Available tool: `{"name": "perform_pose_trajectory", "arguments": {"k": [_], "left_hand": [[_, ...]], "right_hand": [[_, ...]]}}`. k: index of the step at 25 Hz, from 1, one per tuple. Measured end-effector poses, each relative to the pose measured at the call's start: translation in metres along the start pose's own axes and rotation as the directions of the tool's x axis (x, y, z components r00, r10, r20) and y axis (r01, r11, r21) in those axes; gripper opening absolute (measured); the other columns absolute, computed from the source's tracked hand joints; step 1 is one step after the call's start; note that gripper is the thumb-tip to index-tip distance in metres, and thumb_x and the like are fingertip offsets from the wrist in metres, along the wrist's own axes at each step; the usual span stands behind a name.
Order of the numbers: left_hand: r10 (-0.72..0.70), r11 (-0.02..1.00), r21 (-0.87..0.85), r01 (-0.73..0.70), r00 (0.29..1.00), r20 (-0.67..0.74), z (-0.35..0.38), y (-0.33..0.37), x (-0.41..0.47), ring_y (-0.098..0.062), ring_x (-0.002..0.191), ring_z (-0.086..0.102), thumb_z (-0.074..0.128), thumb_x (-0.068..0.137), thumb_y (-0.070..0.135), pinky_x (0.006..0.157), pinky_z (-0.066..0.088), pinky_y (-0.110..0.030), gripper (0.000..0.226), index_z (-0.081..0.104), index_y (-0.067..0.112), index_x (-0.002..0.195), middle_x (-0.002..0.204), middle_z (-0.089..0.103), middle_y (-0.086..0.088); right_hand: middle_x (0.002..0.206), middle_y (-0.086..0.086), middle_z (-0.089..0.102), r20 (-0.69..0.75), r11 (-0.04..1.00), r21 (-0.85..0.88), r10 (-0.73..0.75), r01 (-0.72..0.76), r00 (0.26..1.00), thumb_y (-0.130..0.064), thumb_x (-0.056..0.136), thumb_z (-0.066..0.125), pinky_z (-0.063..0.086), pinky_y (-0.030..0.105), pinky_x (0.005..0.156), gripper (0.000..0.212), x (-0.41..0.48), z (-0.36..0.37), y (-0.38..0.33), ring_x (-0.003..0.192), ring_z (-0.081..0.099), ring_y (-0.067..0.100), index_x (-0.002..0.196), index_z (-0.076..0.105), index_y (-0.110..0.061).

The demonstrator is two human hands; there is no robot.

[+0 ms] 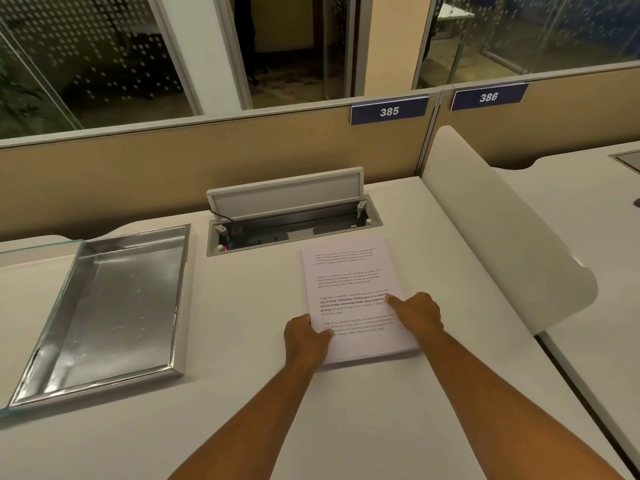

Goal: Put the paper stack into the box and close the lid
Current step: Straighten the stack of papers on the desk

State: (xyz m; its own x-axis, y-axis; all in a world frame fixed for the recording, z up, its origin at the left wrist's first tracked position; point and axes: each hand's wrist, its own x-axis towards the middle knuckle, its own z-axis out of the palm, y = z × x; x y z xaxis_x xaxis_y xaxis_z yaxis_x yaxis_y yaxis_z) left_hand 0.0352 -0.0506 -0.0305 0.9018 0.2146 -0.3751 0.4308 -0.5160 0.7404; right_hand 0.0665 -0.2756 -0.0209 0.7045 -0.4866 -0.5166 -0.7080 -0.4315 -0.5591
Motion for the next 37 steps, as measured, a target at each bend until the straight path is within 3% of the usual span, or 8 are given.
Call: {"name": "perform_pose_trajectory", "arguments": {"k": [7, 11, 16, 20, 22, 25, 29, 37], "left_hand": [[0.011, 1.0, -0.005, -0.011, 1.0, -0.013, 0.0, 0.002, -0.003, -0.026, 0.107, 0.075, 0.081, 0.088, 0.014, 0.087, 0.056, -0.027, 0.033, 0.078, 0.004, 0.119, 0.122, 0.08, -0.01], [0.016, 1.0, -0.001, -0.016, 1.0, -0.015, -0.001, 0.002, -0.004, -0.028, 0.111, 0.075, 0.081, 0.089, 0.015, 0.098, 0.06, -0.036, 0.035, 0.077, 0.003, 0.122, 0.125, 0.079, -0.011], [0.031, 1.0, 0.003, -0.031, 0.999, -0.011, -0.001, -0.001, -0.002, -0.029, 0.112, 0.075, 0.082, 0.089, 0.016, 0.1, 0.061, -0.04, 0.038, 0.076, 0.002, 0.124, 0.127, 0.078, -0.012], [0.026, 1.0, -0.004, -0.026, 1.0, -0.008, -0.001, -0.001, -0.001, -0.03, 0.114, 0.074, 0.082, 0.089, 0.015, 0.101, 0.061, -0.04, 0.041, 0.074, 0.003, 0.127, 0.129, 0.077, -0.011], [0.026, 1.0, 0.012, -0.026, 1.0, -0.014, -0.001, 0.0, -0.001, -0.03, 0.113, 0.074, 0.083, 0.088, 0.016, 0.1, 0.061, -0.038, 0.041, 0.074, 0.002, 0.126, 0.127, 0.078, -0.012], [0.026, 0.999, 0.037, -0.026, 1.0, -0.016, -0.001, 0.0, 0.0, -0.03, 0.112, 0.073, 0.083, 0.088, 0.017, 0.098, 0.059, -0.038, 0.039, 0.075, 0.001, 0.122, 0.125, 0.078, -0.013], [0.029, 0.999, 0.042, -0.028, 1.0, -0.011, -0.001, 0.0, 0.001, -0.03, 0.113, 0.074, 0.083, 0.087, 0.017, 0.099, 0.059, -0.036, 0.039, 0.076, 0.002, 0.123, 0.125, 0.078, -0.013], [0.036, 0.998, 0.043, -0.036, 0.999, 0.006, 0.002, -0.001, 0.0, -0.03, 0.117, 0.072, 0.083, 0.088, 0.019, 0.101, 0.059, -0.038, 0.042, 0.075, 0.003, 0.126, 0.128, 0.077, -0.013]], "right_hand": [[0.129, 0.017, 0.065, 0.087, 0.954, 0.297, 0.009, -0.034, 0.996, -0.041, 0.088, 0.079, 0.059, 0.05, 0.098, 0.072, -0.003, 0.002, -0.011, 0.117, 0.067, 0.038, 0.138, 0.047, 0.0], [0.127, 0.019, 0.071, 0.112, 0.961, 0.276, -0.002, -0.029, 0.994, -0.036, 0.09, 0.077, 0.059, 0.051, 0.1, 0.042, -0.002, 0.002, -0.015, 0.108, 0.069, 0.037, 0.116, 0.062, -0.006], [0.136, 0.011, 0.058, 0.028, 0.967, -0.228, -0.106, 0.11, 0.994, -0.064, 0.079, 0.073, 0.041, 0.055, 0.112, 0.073, -0.013, 0.0, -0.03, 0.127, 0.058, 0.036, 0.134, 0.053, -0.02], [0.132, 0.014, 0.065, 0.208, 0.956, 0.286, -0.132, 0.069, 0.969, -0.037, 0.077, 0.086, 0.058, 0.057, 0.101, 0.079, -0.007, -0.002, -0.029, 0.115, 0.067, 0.035, 0.136, 0.041, -0.01], [0.133, 0.016, 0.061, 0.212, 0.933, 0.36, -0.058, -0.023, 0.975, -0.028, 0.08, 0.087, 0.058, 0.056, 0.101, 0.083, -0.003, -0.003, -0.024, 0.119, 0.065, 0.037, 0.139, 0.033, -0.006], [0.134, 0.022, 0.065, 0.16, 0.944, 0.321, 0.025, -0.076, 0.987, -0.026, 0.086, 0.083, 0.057, 0.055, 0.103, 0.072, 0.004, -0.001, -0.017, 0.12, 0.066, 0.041, 0.141, 0.049, 0.005], [0.139, 0.02, 0.054, 0.011, 0.998, -0.053, 0.018, -0.017, 1.0, -0.036, 0.085, 0.081, 0.053, 0.05, 0.106, 0.061, 0.002, 0.007, -0.02, 0.127, 0.057, 0.041, 0.132, 0.061, -0.003], [0.124, 0.016, 0.066, 0.113, 0.984, 0.179, -0.002, -0.019, 0.994, -0.022, 0.078, 0.09, 0.059, 0.053, 0.1, 0.074, 0.005, 0.008, -0.018, 0.115, 0.069, 0.04, 0.135, 0.047, 0.0]]}}
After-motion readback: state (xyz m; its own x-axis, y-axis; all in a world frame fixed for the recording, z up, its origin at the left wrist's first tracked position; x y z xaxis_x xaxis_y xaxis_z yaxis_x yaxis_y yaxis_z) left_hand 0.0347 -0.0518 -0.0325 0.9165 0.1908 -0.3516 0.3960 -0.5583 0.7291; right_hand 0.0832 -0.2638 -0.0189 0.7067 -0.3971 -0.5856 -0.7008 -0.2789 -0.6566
